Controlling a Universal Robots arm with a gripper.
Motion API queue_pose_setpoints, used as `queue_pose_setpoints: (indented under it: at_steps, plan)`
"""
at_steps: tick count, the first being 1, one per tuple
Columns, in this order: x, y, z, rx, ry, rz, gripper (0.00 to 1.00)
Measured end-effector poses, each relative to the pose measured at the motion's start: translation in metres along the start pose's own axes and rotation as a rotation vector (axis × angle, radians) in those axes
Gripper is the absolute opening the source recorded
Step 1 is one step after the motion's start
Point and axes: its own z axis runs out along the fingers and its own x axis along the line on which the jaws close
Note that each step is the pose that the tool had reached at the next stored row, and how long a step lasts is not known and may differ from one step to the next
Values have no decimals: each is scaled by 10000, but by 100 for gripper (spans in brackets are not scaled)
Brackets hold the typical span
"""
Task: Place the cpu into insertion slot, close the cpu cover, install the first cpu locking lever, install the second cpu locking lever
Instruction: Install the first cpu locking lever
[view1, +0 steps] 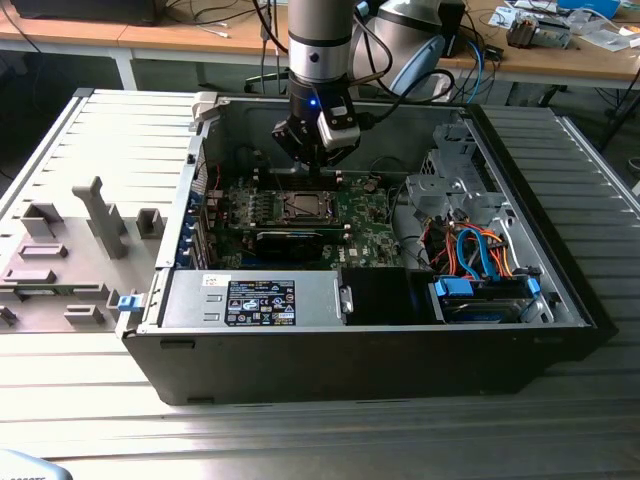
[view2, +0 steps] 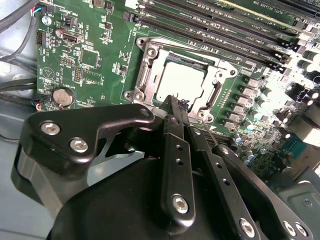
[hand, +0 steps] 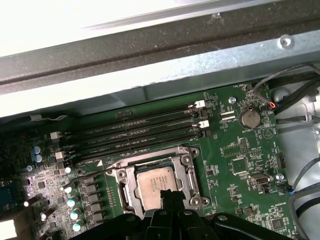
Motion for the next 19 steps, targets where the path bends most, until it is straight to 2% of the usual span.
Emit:
queue_pose_setpoints:
  at_steps: [19]
  plan:
    - [0, 0, 0, -14, -3, -360, 11]
